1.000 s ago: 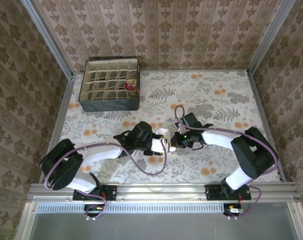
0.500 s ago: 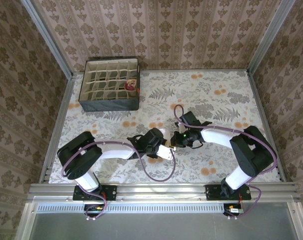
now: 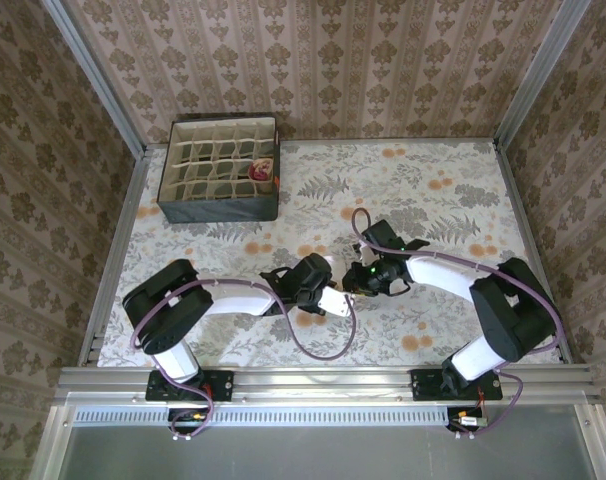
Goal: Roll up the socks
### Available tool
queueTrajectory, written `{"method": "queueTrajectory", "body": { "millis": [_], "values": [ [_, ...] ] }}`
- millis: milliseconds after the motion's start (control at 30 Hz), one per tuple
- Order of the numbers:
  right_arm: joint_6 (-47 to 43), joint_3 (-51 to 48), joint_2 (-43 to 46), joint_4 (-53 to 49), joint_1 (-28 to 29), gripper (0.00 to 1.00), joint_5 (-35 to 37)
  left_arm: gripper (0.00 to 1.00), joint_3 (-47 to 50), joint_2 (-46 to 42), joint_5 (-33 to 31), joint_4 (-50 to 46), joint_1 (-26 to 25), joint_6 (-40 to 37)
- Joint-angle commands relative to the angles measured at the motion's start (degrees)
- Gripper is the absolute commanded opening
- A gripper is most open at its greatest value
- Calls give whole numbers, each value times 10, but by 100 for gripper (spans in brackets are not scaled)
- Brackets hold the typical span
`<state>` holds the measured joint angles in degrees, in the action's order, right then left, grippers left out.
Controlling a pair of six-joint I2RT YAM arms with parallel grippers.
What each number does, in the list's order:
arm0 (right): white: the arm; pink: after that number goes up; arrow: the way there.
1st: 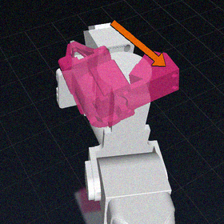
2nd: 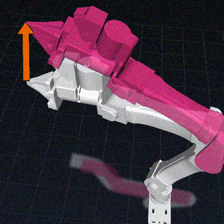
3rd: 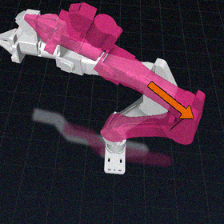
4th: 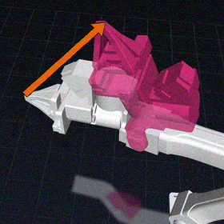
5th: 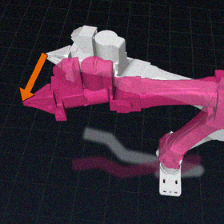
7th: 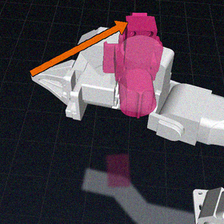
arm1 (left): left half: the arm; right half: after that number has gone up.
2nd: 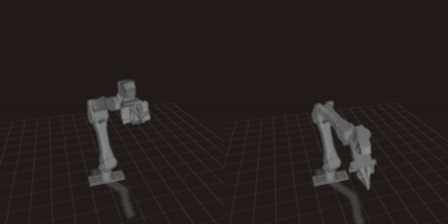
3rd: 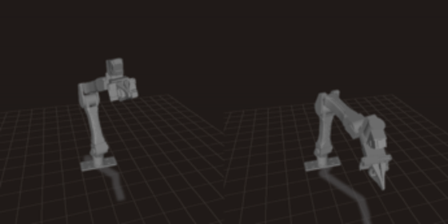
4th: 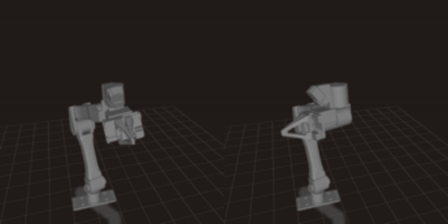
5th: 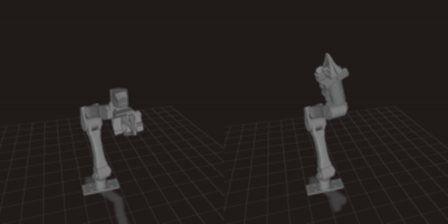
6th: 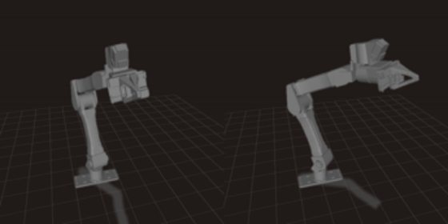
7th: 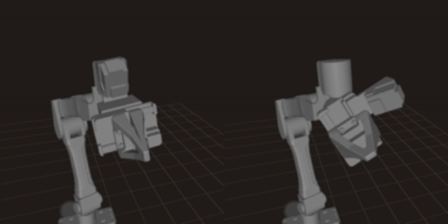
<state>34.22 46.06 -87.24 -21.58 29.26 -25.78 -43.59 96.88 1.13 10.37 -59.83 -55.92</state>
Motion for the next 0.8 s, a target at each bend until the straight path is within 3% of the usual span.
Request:
{"method": "queueTrajectory", "body": {
  "millis": [0, 167, 567, 667, 767],
  "values": [
    [-24, 49, 48, -89, -16, 25, -1, 0, 34, 8, 42, -17, 8, 13],
    [-56, 118, 12, -130, -23, 24, 27, 0, 66, -3, 61, 28, 9, 21],
    [-75, 201, -218, -40, 11, 12, 39, 0, 93, -35, 100, 41, 22, 65],
    [-77, 206, -259, -37, 0, 11, 44, 0, 101, -58, 112, 25, 32, 90],
    [-71, 197, -272, -31, -9, 10, 56, 0, 82, -72, 171, -40, 57, 121]
  ]
}}
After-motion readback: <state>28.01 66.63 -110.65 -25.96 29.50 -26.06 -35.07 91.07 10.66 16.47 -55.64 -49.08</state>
